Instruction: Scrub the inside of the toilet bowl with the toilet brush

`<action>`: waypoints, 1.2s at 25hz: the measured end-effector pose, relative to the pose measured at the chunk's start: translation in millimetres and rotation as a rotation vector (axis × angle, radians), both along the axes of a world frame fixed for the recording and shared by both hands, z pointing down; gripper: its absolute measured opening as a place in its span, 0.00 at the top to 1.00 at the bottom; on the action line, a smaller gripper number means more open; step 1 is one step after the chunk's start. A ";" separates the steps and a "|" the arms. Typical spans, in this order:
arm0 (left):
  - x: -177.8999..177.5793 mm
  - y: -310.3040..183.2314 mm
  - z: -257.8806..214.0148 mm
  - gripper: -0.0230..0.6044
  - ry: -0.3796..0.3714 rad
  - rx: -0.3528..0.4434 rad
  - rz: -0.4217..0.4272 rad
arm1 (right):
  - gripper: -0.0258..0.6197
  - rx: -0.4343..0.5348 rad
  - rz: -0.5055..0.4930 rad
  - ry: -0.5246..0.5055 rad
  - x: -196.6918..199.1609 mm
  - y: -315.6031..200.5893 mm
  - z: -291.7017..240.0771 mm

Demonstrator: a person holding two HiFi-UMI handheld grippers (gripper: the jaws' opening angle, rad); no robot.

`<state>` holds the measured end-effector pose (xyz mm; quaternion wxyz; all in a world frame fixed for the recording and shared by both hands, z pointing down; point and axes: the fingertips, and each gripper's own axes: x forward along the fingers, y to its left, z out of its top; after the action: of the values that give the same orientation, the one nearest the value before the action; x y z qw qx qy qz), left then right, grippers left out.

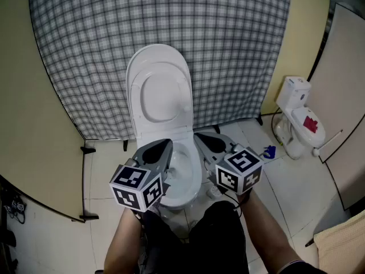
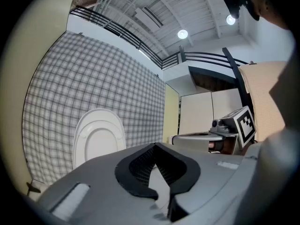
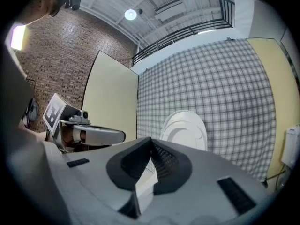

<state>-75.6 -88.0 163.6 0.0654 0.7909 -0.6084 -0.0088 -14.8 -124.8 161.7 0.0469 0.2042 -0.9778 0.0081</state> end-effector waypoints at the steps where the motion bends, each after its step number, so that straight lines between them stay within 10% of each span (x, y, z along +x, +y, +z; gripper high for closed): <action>1: 6.8 -5.7 4.7 0.95 0.004 -0.005 0.004 | 0.94 -0.005 0.010 0.011 7.7 -7.4 6.6; 21: 69.7 -67.6 159.6 0.95 0.095 -0.147 0.139 | 0.91 -0.175 0.288 0.273 101.8 -94.7 201.4; 24: 83.9 -74.7 189.7 0.95 0.114 -0.191 0.161 | 0.72 -0.253 0.307 0.320 119.8 -103.4 241.5; 30: 114.5 -96.2 238.4 0.95 0.109 -0.233 0.225 | 0.65 -0.376 0.355 0.486 152.9 -124.4 340.1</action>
<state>38.9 -184.2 402.0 0.1902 0.8394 -0.5085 0.0262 138.1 -249.2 501.8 0.3129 0.3546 -0.8688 0.1470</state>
